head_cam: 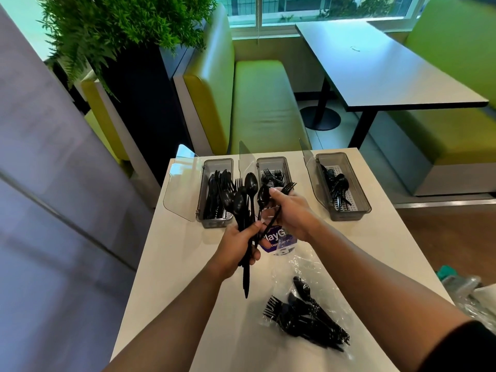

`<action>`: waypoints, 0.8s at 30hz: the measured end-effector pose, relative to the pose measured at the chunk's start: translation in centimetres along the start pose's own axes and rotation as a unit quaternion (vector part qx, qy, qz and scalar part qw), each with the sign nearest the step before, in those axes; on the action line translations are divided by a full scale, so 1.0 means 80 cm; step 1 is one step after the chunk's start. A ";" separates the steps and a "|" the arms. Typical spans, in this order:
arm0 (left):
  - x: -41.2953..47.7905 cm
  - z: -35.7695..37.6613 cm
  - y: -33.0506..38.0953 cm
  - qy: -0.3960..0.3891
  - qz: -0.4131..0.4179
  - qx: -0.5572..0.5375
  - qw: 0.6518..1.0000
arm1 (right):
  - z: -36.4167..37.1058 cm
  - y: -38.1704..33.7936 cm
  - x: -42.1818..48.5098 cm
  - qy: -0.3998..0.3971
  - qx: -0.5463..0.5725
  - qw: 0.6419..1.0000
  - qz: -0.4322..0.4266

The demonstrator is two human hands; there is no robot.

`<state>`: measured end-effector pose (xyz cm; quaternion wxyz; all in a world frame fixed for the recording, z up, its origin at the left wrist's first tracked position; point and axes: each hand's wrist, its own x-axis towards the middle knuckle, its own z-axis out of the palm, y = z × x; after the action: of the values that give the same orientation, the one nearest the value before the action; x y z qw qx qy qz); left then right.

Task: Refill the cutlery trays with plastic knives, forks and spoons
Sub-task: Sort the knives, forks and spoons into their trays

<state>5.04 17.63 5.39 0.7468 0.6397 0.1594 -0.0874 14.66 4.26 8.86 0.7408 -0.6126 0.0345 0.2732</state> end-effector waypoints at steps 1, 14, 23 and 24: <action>0.000 -0.001 0.000 -0.001 0.001 0.002 1.000 | -0.001 -0.001 0.000 0.020 0.002 1.000 -0.015; 0.000 -0.010 -0.011 0.003 -0.015 0.028 0.999 | -0.012 -0.020 0.023 0.080 -0.104 0.989 -0.064; -0.003 -0.015 -0.015 0.016 -0.021 0.052 0.998 | -0.022 -0.047 0.074 0.120 -0.275 0.953 0.044; -0.003 -0.017 -0.016 0.016 -0.022 0.053 0.998 | -0.023 -0.045 0.081 0.123 -0.272 0.954 0.039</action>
<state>4.22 18.71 4.11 0.7070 0.6762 0.1806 -0.1019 22.32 4.58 9.13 0.5253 -0.8178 0.0740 0.2233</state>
